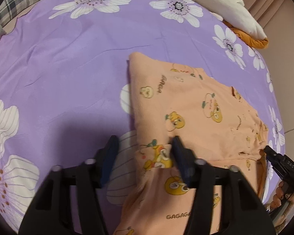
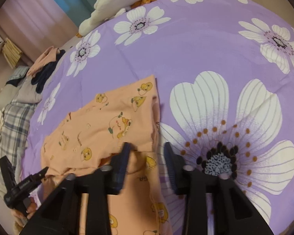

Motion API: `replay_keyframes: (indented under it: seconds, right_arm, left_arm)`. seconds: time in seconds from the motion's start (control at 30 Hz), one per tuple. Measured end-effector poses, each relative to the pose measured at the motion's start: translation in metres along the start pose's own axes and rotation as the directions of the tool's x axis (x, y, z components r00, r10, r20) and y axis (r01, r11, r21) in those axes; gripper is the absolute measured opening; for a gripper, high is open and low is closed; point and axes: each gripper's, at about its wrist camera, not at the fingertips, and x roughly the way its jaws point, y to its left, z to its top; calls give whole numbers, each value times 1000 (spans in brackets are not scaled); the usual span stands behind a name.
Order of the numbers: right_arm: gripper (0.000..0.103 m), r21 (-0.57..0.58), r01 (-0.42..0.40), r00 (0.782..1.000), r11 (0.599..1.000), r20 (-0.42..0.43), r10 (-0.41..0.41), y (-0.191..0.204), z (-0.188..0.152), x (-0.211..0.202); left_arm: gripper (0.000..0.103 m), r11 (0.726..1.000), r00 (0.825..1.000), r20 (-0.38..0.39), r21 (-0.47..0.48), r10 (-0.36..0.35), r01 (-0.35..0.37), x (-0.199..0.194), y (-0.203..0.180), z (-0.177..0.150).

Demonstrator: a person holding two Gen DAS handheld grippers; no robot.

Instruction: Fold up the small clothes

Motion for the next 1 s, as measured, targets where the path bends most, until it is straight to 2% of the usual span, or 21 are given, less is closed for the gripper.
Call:
replay_keyframes:
  seconds: [0.03, 0.07, 0.17, 0.23, 0.4, 0.6, 0.67, 0.77, 0.9, 0.93, 1.0]
  right_arm:
    - [21, 5, -2, 1000, 1000, -2, 2, 0, -1, 1]
    - [15, 8, 6, 1000, 1000, 2, -6, -1, -1, 2]
    - [10, -1, 0, 1000, 1000, 24, 0, -1, -3, -5]
    - [10, -12, -5, 999, 1000, 43, 5, 1, -2, -13]
    - [7, -3, 69, 993, 998, 98, -68, -6, 1, -27]
    - [7, 45, -20, 996, 999, 86, 16, -17, 4, -30]
    - [13, 50, -43, 996, 998, 83, 39, -14, 5, -28]
    - [23, 46, -34, 998, 998, 51, 32, -8, 6, -15]
    - [24, 48, -56, 998, 997, 19, 56, -4, 2, 2]
    - [23, 39, -47, 999, 998, 25, 46, -3, 2, 3]
    - [9, 25, -23, 998, 999, 52, 22, -1, 0, -1]
  left_arm:
    - [30, 1000, 1000, -5, -4, -22, 22, 2, 0, 0]
    - [26, 999, 999, -12, -12, -30, 30, 4, 0, 0]
    - [22, 1000, 1000, -1, -15, -19, 19, 2, 0, 0]
    - [22, 1000, 1000, 2, -20, -25, 25, 0, 1, -1]
    - [22, 999, 1000, 3, -23, -26, 26, 0, 3, -2]
    - [22, 1000, 1000, 1, -20, -21, 21, 0, 3, -3]
    - [22, 1000, 1000, 1, -22, -22, 22, 0, 3, -3]
    - [22, 1000, 1000, 6, -23, -17, 17, 0, 3, -4]
    - [22, 1000, 1000, 7, -22, -16, 16, 0, 2, -4]
    - [22, 1000, 1000, 7, -23, -16, 17, 0, 2, -4]
    - [22, 1000, 1000, 8, -24, -17, 17, -1, 2, -4]
